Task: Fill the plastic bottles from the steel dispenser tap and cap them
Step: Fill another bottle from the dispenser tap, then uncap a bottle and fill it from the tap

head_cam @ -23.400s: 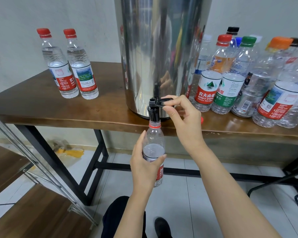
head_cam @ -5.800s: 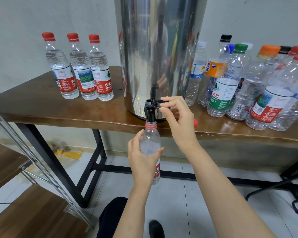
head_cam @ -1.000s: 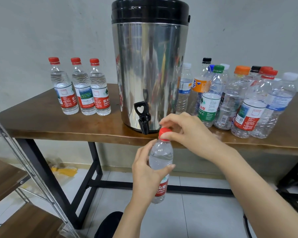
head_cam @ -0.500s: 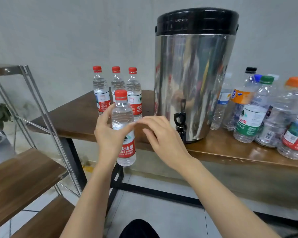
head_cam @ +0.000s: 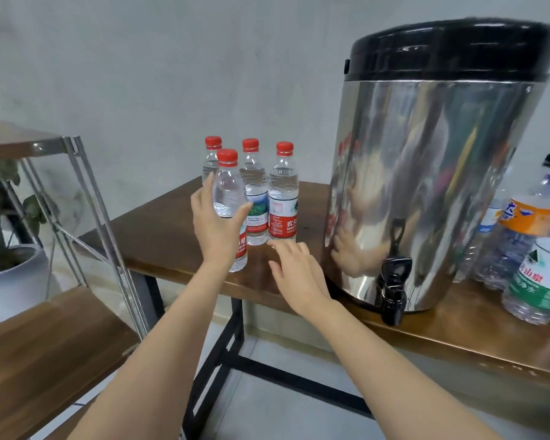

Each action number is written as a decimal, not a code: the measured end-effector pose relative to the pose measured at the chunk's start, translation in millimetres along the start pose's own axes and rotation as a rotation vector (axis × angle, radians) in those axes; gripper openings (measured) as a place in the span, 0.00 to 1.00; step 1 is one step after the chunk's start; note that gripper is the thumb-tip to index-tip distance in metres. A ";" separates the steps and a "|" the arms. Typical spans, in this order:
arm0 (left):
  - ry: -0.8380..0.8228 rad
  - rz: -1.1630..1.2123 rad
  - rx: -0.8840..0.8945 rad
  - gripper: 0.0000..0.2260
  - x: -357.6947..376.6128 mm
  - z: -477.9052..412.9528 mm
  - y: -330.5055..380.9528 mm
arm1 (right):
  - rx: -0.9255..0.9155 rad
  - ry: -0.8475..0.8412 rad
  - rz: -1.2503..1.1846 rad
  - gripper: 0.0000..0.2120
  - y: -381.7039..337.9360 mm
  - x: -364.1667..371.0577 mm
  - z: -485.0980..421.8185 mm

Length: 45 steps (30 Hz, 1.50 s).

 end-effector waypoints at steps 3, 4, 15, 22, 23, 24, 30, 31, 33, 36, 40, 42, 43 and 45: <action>-0.072 -0.031 -0.025 0.48 14.5 19.5 -16.1 | 0.071 -0.004 0.086 0.21 10.0 15.5 -12.0; -0.093 -0.037 -0.045 0.50 17.8 28.3 -23.6 | 0.094 0.000 0.106 0.21 13.7 19.7 -14.2; -0.021 -0.171 -0.103 0.44 -13.2 14.1 -86.6 | 0.148 -0.018 0.182 0.22 24.1 39.6 -14.9; -0.001 -0.307 -0.151 0.41 -27.4 -38.2 -123.4 | 0.099 -0.031 0.222 0.22 18.8 46.8 -17.1; -0.008 -0.312 -0.151 0.41 -25.4 -45.0 -126.4 | 0.094 -0.030 0.225 0.22 18.5 47.5 -17.2; -0.015 -0.309 -0.150 0.40 -22.7 -50.9 -128.9 | 0.093 -0.033 0.224 0.22 18.6 48.6 -17.4; -0.016 -0.247 -0.137 0.37 -8.2 -63.8 -131.5 | 0.091 -0.043 0.227 0.23 18.4 50.0 -18.4; -0.015 -0.240 -0.133 0.36 -7.0 -64.0 -131.3 | 0.088 -0.038 0.229 0.23 17.7 49.3 -18.0; -0.013 -0.230 -0.130 0.36 -5.6 -63.8 -132.4 | 0.091 -0.031 0.228 0.23 17.2 47.6 -17.9; -0.025 -0.215 -0.136 0.35 -3.8 -61.1 -136.8 | 0.096 -0.041 0.230 0.23 17.4 47.5 -18.0; -0.001 -0.256 -0.179 0.38 -10.5 -47.7 -140.0 | 0.092 -0.026 0.218 0.22 16.5 46.0 -18.1; 0.013 -0.272 -0.204 0.38 -13.8 -32.9 -131.7 | 0.079 -0.013 0.220 0.22 14.5 43.5 -18.3; 0.014 -0.276 -0.199 0.36 -15.0 -23.8 -123.4 | 0.064 -0.016 0.228 0.22 12.0 42.6 -17.4; -0.015 -0.278 -0.169 0.30 -14.2 -6.0 -103.5 | 0.023 -0.015 0.228 0.20 6.7 39.5 -12.1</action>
Point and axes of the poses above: each hand's wrist, its own z-axis away from the middle knuckle, its own x-axis out of the palm, y = z × x, the point moved 10 cm from there along -z, towards the middle knuckle, and after that the axes turned 5 degrees about x, right-handed, at the moved point
